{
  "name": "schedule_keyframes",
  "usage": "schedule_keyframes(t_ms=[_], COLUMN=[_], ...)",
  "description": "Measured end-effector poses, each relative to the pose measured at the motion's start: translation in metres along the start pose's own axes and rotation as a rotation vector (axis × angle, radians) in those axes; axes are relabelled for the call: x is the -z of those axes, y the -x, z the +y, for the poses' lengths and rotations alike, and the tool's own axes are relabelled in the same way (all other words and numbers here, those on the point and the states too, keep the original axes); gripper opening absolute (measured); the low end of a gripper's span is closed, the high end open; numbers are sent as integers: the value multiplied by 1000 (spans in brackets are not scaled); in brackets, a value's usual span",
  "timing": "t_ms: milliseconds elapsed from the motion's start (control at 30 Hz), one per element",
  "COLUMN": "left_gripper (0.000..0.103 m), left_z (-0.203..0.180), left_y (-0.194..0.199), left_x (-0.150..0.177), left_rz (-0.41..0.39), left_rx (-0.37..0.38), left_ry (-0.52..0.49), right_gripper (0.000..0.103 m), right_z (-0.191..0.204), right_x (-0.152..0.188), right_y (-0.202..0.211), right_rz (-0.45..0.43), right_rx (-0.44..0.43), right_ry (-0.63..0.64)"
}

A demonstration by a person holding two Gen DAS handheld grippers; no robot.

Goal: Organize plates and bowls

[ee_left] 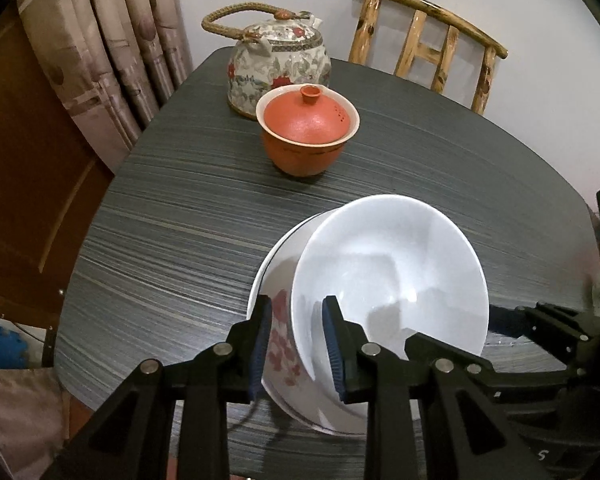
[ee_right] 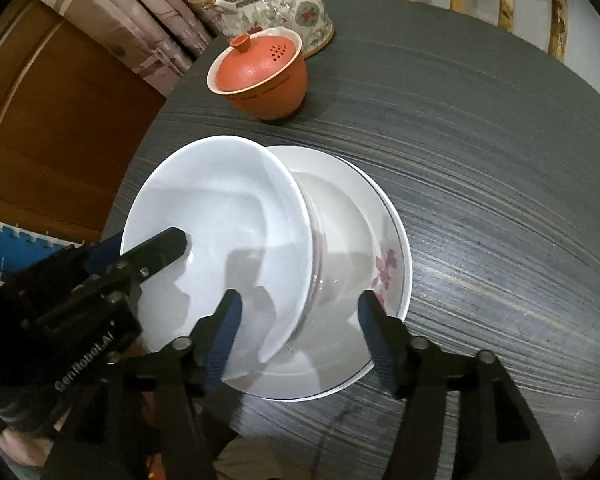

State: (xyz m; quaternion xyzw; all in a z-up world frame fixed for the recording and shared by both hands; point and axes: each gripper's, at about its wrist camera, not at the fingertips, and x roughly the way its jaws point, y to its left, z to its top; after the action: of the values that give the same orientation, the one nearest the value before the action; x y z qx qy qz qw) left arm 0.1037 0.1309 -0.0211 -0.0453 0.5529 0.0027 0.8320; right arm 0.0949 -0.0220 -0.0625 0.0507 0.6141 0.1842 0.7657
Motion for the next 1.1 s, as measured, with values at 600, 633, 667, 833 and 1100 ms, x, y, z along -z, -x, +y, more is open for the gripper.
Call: schedule_keyframes(t_ms=[600,633,667,833,1100], left_gripper=[41,41,42,43,43], left_z=[-16,-18,-19,-25,-23], left_y=[60,62,62,64,68], left_x=[39,43,46,62,78], left_rz=[-180,-184,-184,-193,-219], left_rx=[-68,-70,-69,-84,-100], left_ry=[-20,-18,-17,-17,-13], right_gripper=[91,92,93,94,97], right_z=[0,0,1,1,1], right_x=[47,50,54,74,97], right_y=[40,40,41,46,52], right_rz=[-227,-236,-246,-290,-336], right_rx=[34,44,58,108,163], right_ry=[39,38,39,45,35])
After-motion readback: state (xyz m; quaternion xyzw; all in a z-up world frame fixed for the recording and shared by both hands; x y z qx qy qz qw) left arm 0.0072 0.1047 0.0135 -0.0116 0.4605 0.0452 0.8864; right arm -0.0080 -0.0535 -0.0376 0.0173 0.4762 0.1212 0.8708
